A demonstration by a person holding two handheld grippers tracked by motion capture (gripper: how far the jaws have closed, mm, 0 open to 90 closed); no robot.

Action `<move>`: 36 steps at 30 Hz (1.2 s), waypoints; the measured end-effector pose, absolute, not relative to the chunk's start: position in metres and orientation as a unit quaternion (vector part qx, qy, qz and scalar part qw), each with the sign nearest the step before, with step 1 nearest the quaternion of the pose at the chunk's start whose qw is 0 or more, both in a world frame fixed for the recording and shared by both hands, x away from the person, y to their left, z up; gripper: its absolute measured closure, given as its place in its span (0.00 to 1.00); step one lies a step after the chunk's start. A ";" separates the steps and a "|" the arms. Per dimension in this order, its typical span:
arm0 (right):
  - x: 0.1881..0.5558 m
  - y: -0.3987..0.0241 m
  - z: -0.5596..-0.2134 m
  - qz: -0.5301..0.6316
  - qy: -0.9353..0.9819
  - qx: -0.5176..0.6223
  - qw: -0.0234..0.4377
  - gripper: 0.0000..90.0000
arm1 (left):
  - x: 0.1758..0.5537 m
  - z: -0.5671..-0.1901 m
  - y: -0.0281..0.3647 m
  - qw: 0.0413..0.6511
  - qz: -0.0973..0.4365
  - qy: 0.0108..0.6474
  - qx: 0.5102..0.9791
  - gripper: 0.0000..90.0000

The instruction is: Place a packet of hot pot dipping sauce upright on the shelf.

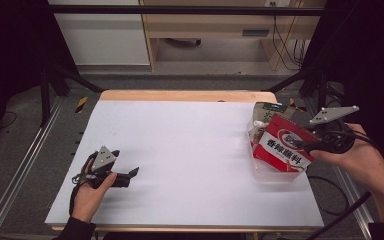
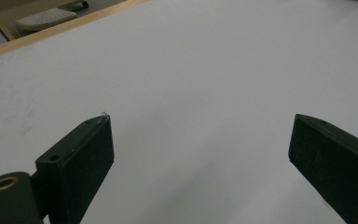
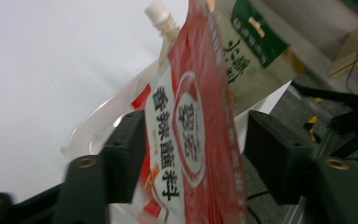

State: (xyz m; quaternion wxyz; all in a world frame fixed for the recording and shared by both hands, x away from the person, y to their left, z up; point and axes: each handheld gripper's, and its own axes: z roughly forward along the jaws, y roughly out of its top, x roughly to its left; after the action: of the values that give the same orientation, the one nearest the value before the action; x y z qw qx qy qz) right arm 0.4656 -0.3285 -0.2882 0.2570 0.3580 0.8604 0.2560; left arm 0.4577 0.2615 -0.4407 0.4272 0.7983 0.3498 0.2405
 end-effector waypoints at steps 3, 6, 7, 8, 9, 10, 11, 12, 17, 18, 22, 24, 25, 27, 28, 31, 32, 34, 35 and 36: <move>0.465 -0.323 -0.284 0.266 0.852 0.354 0.278 0.34 | 0.458 -0.441 0.262 0.426 0.241 0.349 0.799 0.07; 0.463 -0.317 -0.276 0.284 0.840 0.354 0.297 0.30 | 0.458 -0.440 0.262 0.427 0.241 0.349 0.799 0.07; 0.462 -0.314 -0.274 0.289 0.837 0.352 0.303 0.29 | 0.458 -0.441 0.262 0.426 0.241 0.349 0.799 0.07; 0.461 -0.311 -0.271 0.292 0.836 0.349 0.306 0.27 | 0.458 -0.441 0.262 0.426 0.241 0.350 0.799 0.07; 0.460 -0.308 -0.269 0.294 0.835 0.348 0.309 0.26 | 0.458 -0.441 0.262 0.427 0.241 0.351 0.798 0.07; 0.458 -0.303 -0.266 0.298 0.833 0.343 0.314 0.25 | 0.458 -0.441 0.262 0.427 0.241 0.350 0.798 0.07; 0.456 -0.299 -0.263 0.301 0.833 0.339 0.317 0.24 | 0.458 -0.441 0.261 0.427 0.241 0.350 0.798 0.07; 0.453 -0.294 -0.260 0.305 0.832 0.334 0.320 0.23 | 0.458 -0.441 0.262 0.427 0.242 0.350 0.798 0.07; 0.442 -0.269 -0.250 0.317 0.831 0.309 0.336 0.20 | 0.458 -0.440 0.262 0.426 0.241 0.349 0.799 0.07; 0.440 -0.263 -0.248 0.318 0.831 0.306 0.338 0.20 | 0.458 -0.440 0.262 0.426 0.242 0.349 0.799 0.07; 0.434 -0.243 -0.245 0.330 0.828 0.292 0.346 0.20 | 0.457 -0.440 0.262 0.426 0.243 0.349 0.799 0.07; 0.431 -0.234 -0.245 0.335 0.828 0.287 0.346 0.19 | 0.458 -0.440 0.263 0.426 0.243 0.349 0.798 0.07; 0.430 -0.230 -0.246 0.337 0.829 0.285 0.343 0.18 | 0.458 -0.440 0.263 0.426 0.243 0.349 0.799 0.07; 0.429 -0.219 -0.250 0.343 0.830 0.279 0.340 0.18 | 0.458 -0.440 0.263 0.426 0.243 0.349 0.799 0.07; 0.428 -0.215 -0.252 0.348 0.829 0.278 0.337 0.18 | 0.458 -0.440 0.262 0.426 0.242 0.349 0.799 0.07; 0.427 -0.202 -0.260 0.366 0.827 0.277 0.325 0.17 | 0.457 -0.441 0.262 0.425 0.242 0.349 0.800 0.06; 0.427 -0.196 -0.265 0.371 0.827 0.276 0.321 0.17 | 0.457 -0.441 0.262 0.424 0.242 0.348 0.800 0.06; 0.426 -0.187 -0.274 0.374 0.828 0.275 0.314 0.17 | 0.457 -0.441 0.262 0.424 0.242 0.348 0.800 0.06; 0.425 -0.182 -0.279 0.377 0.828 0.276 0.311 0.17 | 0.457 -0.441 0.262 0.424 0.242 0.348 0.800 0.06; 0.424 -0.178 -0.284 0.381 0.827 0.275 0.309 0.17 | 0.458 -0.441 0.262 0.424 0.242 0.349 0.800 0.06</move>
State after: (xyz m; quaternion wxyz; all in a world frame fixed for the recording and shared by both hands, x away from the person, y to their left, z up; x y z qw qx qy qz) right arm 0.4243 -0.1776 -0.2842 0.3087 0.2751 0.8271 0.3806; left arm 0.4575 0.2620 -0.4408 0.4241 0.7999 0.3486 0.2424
